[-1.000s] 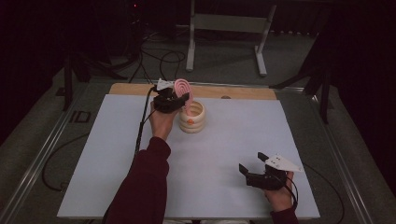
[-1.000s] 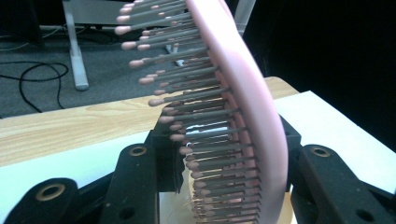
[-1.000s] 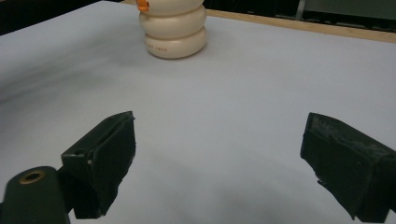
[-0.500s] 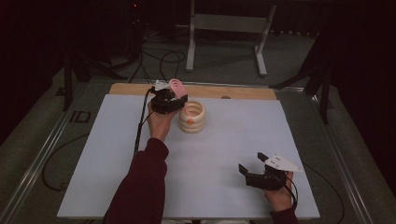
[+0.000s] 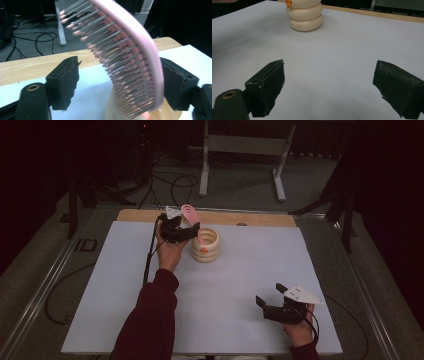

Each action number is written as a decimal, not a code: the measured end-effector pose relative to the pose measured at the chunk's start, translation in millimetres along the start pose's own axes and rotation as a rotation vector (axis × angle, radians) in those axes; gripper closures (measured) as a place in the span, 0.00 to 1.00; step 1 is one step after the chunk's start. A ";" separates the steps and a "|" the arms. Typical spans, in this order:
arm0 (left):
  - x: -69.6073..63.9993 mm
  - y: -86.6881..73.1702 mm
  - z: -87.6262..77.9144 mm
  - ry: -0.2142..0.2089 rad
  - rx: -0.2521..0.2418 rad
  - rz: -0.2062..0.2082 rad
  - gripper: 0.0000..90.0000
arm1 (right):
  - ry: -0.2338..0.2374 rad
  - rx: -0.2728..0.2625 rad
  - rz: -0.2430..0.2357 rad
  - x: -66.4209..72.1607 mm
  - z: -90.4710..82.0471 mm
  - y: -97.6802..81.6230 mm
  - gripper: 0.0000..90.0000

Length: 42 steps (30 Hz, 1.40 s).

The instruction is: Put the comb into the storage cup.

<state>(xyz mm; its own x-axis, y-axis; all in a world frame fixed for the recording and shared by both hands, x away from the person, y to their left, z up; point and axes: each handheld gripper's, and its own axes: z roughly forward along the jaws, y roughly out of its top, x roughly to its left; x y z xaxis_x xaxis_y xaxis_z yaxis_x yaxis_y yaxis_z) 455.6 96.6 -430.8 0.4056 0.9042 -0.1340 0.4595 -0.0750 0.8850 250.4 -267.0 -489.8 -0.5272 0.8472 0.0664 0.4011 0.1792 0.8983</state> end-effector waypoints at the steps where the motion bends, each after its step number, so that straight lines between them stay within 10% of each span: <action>1: 1.5 -1.4 -0.9 0.005 0.001 0.003 0.21 | 0.000 0.000 -0.001 0.1 0.0 0.0 0.12; 42: 8.7 -14.9 -35.0 0.041 0.022 0.093 0.00 | 0.001 0.001 -0.001 1.4 0.6 0.0 0.12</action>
<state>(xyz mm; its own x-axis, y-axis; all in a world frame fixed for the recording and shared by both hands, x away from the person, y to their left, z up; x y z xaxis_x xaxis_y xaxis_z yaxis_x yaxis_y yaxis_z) 424.6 120.3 -429.6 0.4151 0.9092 -0.0331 0.4388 -0.1682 0.8827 250.1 -265.6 -490.0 -0.5282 0.8466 0.0660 0.4013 0.1804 0.8980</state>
